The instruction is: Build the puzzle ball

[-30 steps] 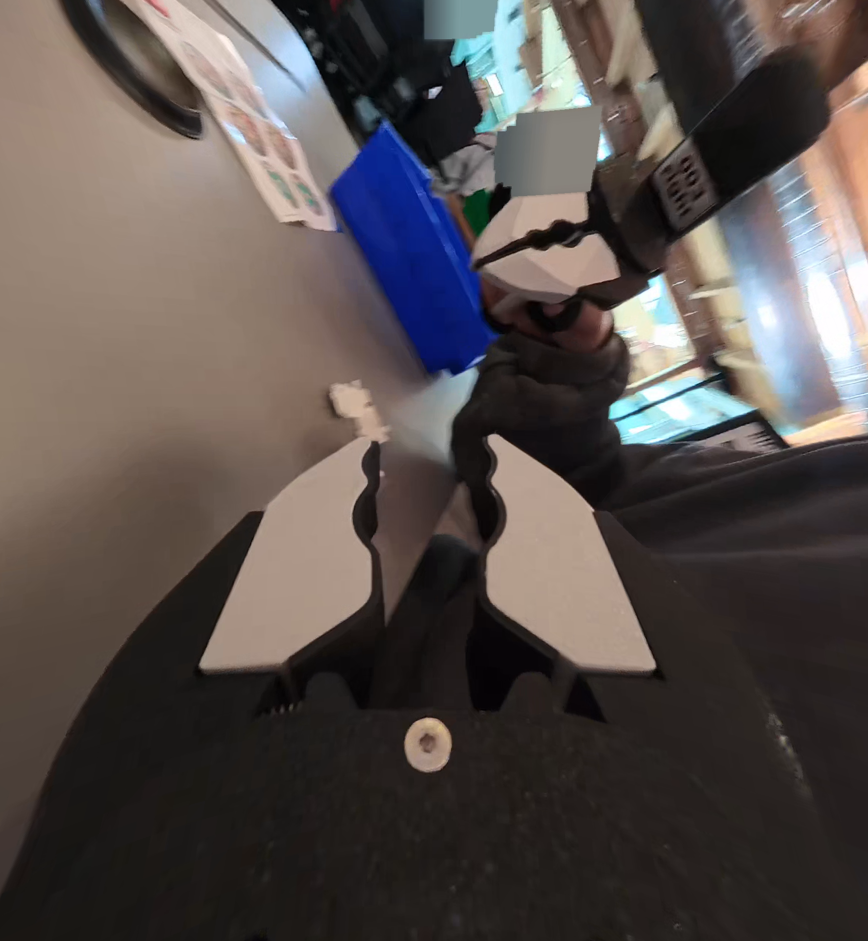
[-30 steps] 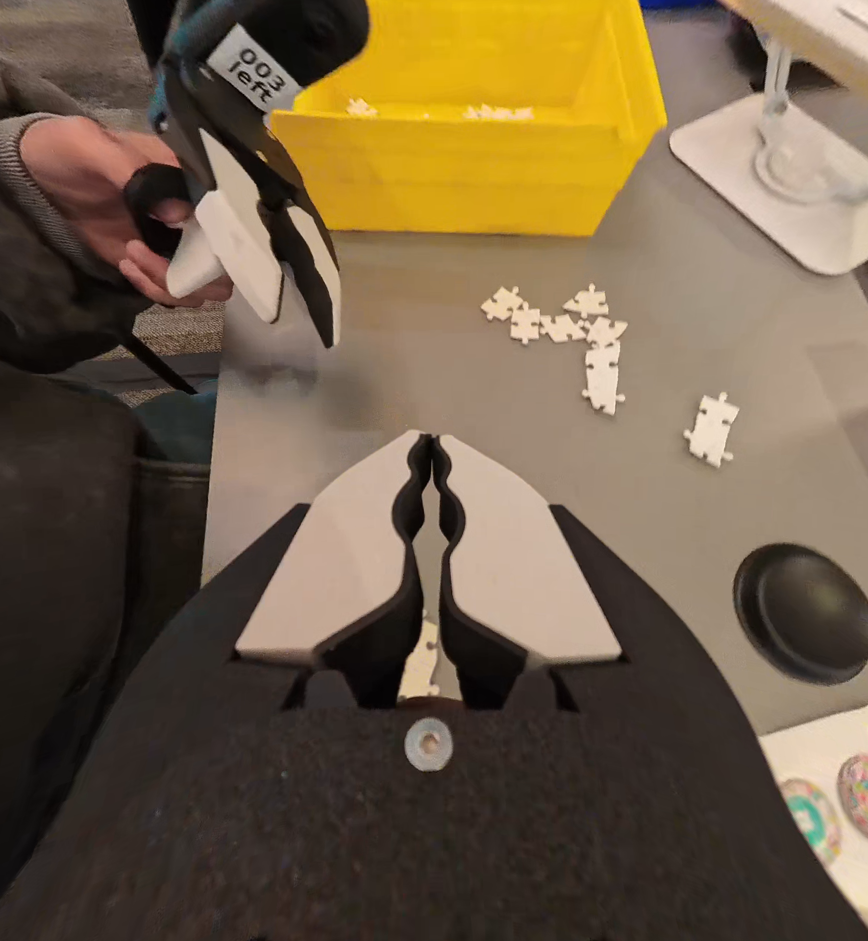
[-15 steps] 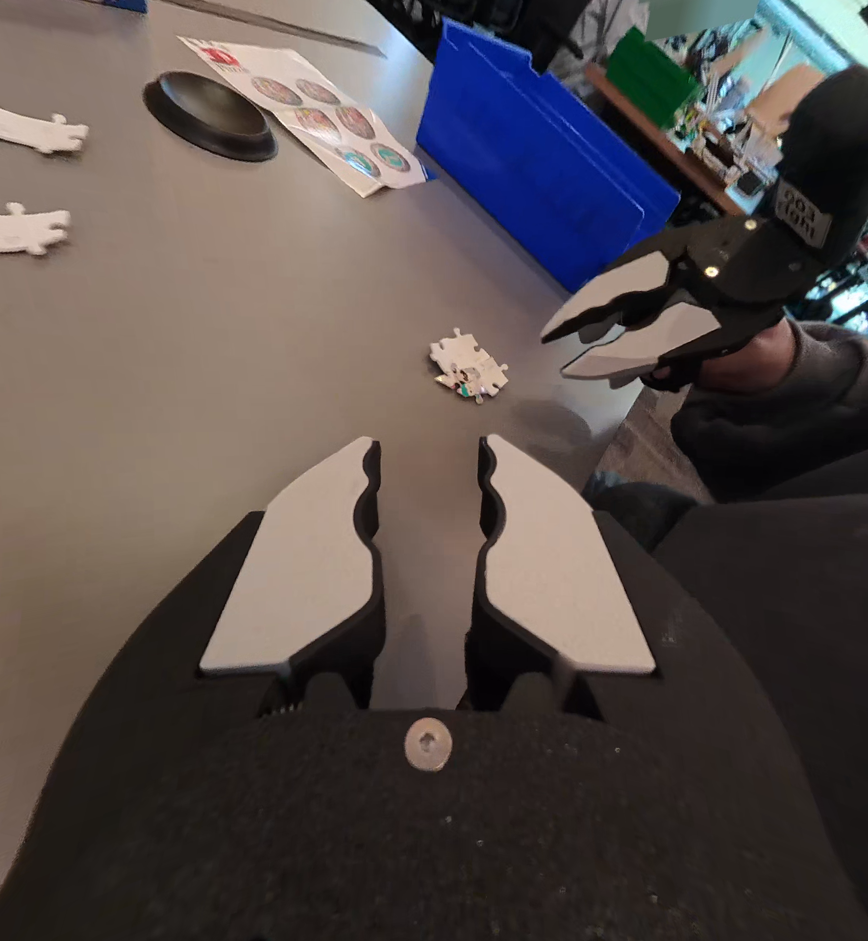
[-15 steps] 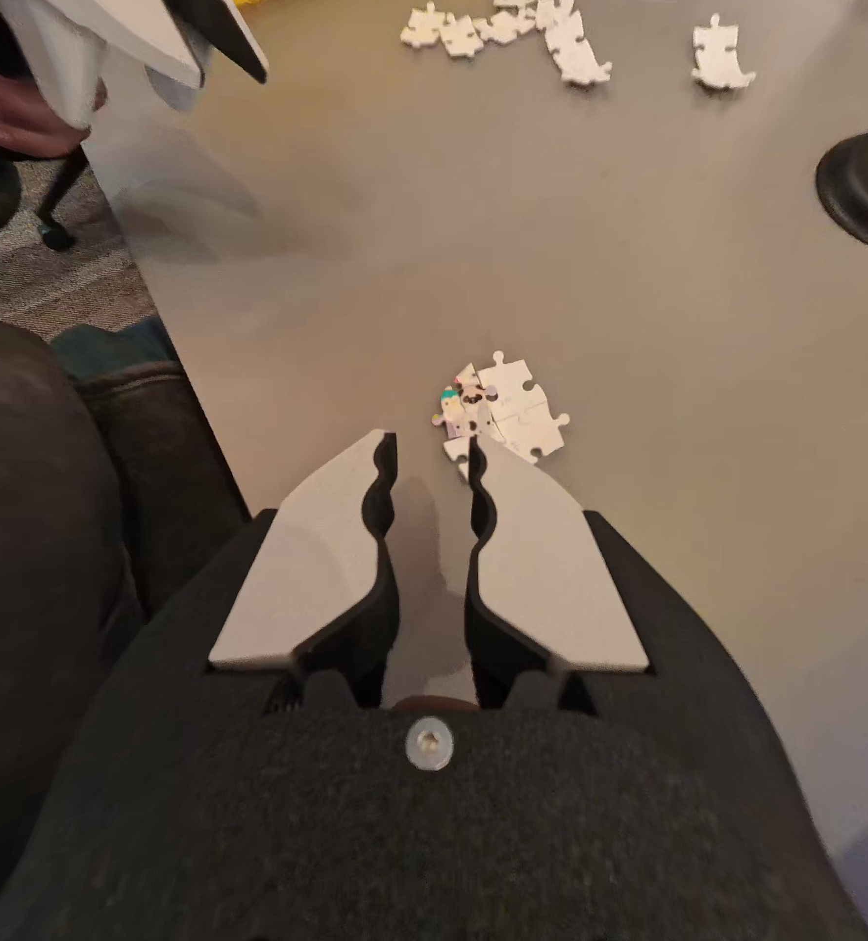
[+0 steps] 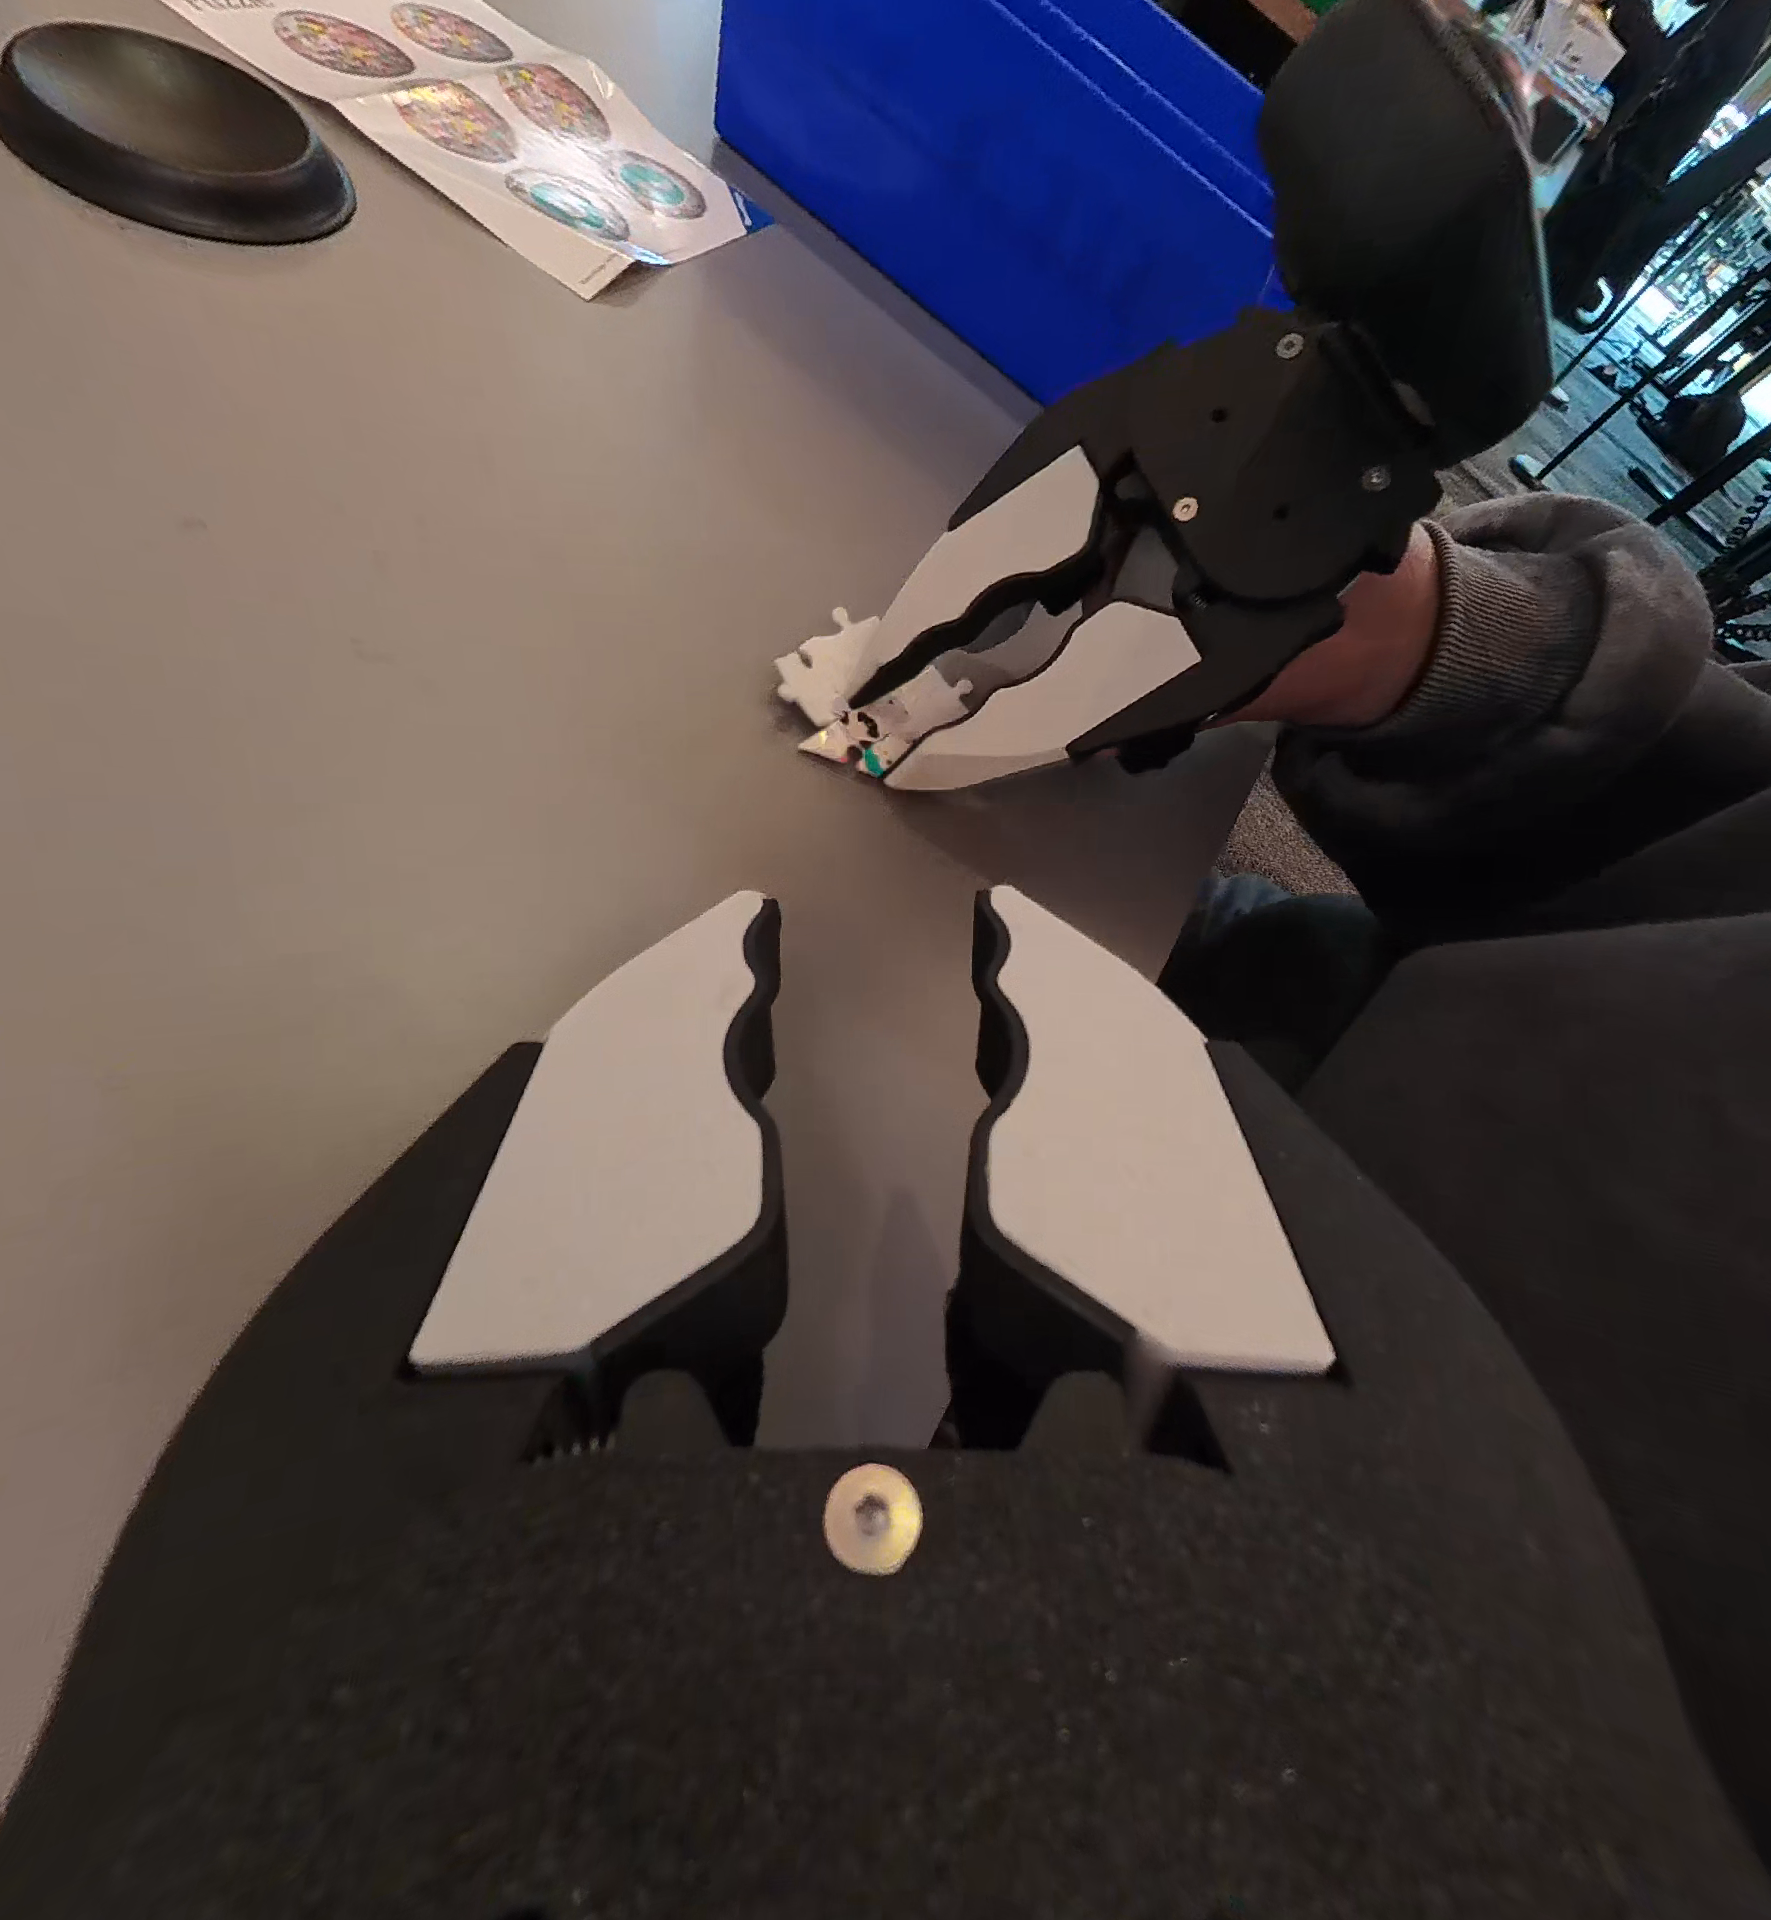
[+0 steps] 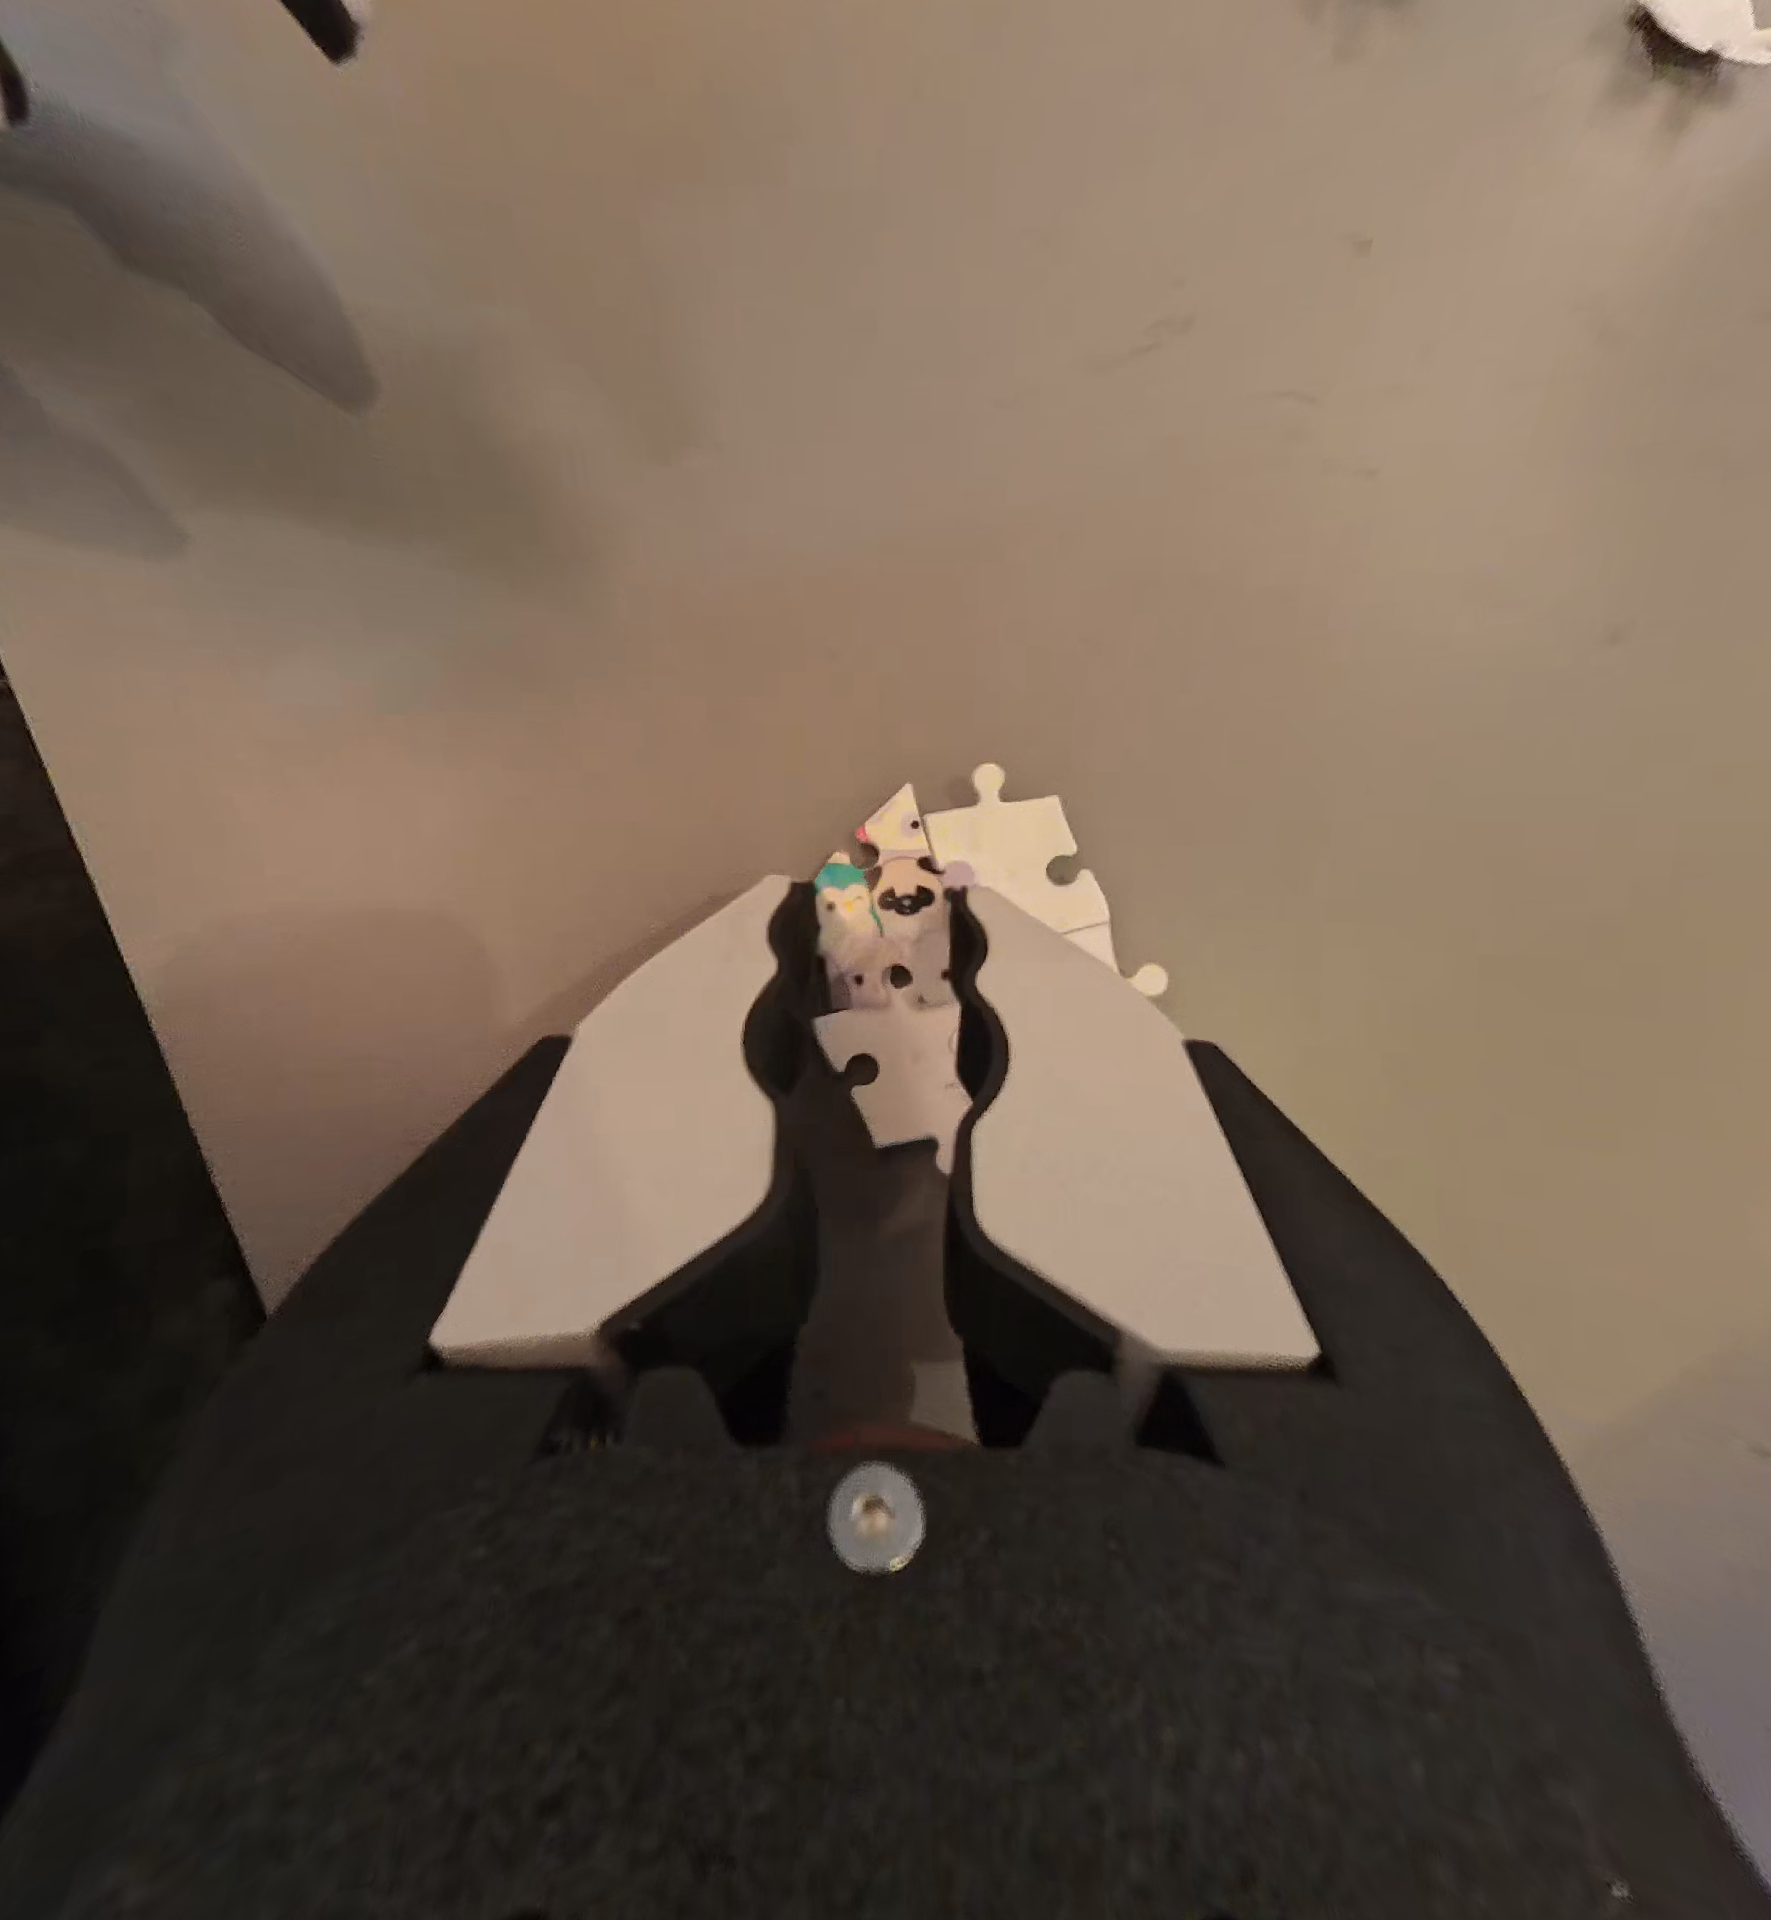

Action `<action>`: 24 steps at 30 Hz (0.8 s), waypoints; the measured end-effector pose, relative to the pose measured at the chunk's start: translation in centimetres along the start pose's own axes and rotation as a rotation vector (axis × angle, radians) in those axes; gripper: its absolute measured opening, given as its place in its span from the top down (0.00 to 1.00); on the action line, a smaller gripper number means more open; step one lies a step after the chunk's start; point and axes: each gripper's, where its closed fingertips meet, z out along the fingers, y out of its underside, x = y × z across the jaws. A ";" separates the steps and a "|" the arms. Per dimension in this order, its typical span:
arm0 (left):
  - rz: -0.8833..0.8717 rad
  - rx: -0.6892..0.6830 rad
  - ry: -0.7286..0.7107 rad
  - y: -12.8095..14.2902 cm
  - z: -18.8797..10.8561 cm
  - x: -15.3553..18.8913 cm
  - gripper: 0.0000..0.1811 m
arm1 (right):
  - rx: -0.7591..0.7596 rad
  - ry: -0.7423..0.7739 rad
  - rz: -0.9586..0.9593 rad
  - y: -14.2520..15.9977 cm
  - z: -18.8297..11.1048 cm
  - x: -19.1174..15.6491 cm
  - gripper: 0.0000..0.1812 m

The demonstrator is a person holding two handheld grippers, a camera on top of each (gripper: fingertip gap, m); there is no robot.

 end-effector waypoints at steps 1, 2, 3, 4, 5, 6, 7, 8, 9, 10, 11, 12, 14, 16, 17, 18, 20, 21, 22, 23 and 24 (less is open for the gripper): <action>-0.003 0.001 -0.001 0.0 0.0 -0.1 0.81 | -0.001 0.011 -0.005 0.0 0.0 0.1 0.87; -0.006 0.003 -0.001 0.0 -0.1 -0.2 0.81 | -0.004 0.023 -0.012 0.1 -0.1 0.1 0.87; -0.009 0.005 0.001 0.0 -0.1 -0.2 0.81 | -0.003 0.030 -0.016 0.1 -0.2 0.1 0.87; -0.013 0.006 0.002 0.0 -0.1 -0.3 0.81 | 0.012 0.031 -0.018 -0.2 -0.4 0.1 0.87; -0.015 0.007 0.004 -0.1 0.0 -0.3 0.81 | 0.036 0.024 -0.013 -0.6 -0.6 -0.1 0.87; -0.013 0.007 0.007 -0.1 0.0 -0.4 0.81 | 0.062 0.010 0.001 -1.3 -1.0 -0.3 0.87; -0.009 0.005 0.009 -0.2 0.1 -0.4 0.81 | 0.108 -0.022 0.022 -2.3 -1.4 -0.7 0.87; -0.003 0.005 0.011 -0.3 0.2 -0.5 0.81 | 0.178 -0.072 0.056 -3.8 -2.1 -1.3 0.87; 0.001 0.012 0.021 -0.6 0.2 -0.4 0.81 | 0.268 -0.163 0.118 -5.6 -2.8 -2.2 0.87; 0.007 0.029 0.046 -1.1 0.2 -0.1 0.81 | 0.363 -0.300 0.214 -7.6 -3.8 -3.3 0.87; 0.024 0.049 0.083 -1.7 0.0 0.4 0.81 | 0.458 -0.470 0.338 -9.6 -5.0 -4.3 0.87; 0.059 0.061 0.116 -2.1 -0.3 1.0 0.81 | 0.538 -0.636 0.465 -11.3 -6.1 -4.8 0.87; 0.174 0.080 0.124 -2.7 -1.1 1.6 0.81 | 0.577 -0.912 0.653 -13.1 -7.2 -5.3 0.87; 0.279 0.126 0.100 -3.7 -2.1 2.0 0.81 | 0.545 -1.045 0.735 -13.5 -7.1 -5.5 0.87; 0.309 0.149 0.096 -4.2 -2.6 2.2 0.81 | 0.534 -1.106 0.747 -13.7 -7.3 -5.9 0.87; 0.328 0.163 0.103 -4.6 -3.0 2.5 0.81 | 0.510 -1.179 0.752 -13.8 -7.6 -6.4 0.87; 0.338 0.170 0.145 -4.9 -3.6 3.2 0.81 | 0.471 -1.244 0.754 -14.0 -7.7 -7.2 0.87; 0.337 0.171 0.174 -5.0 -3.8 3.6 0.82 | 0.451 -1.264 0.741 -13.9 -7.6 -7.6 0.87; 0.338 0.168 0.198 -4.9 -3.9 3.9 0.83 | 0.440 -1.304 0.731 -14.0 -7.9 -8.1 0.87; 0.340 0.168 0.210 -4.9 -4.0 4.0 0.84 | 0.443 -1.344 0.729 -14.1 -8.4 -8.3 0.87; 0.344 0.171 0.216 -4.9 -4.1 4.1 0.86 | 0.435 -1.359 0.725 -14.1 -8.5 -8.6 0.87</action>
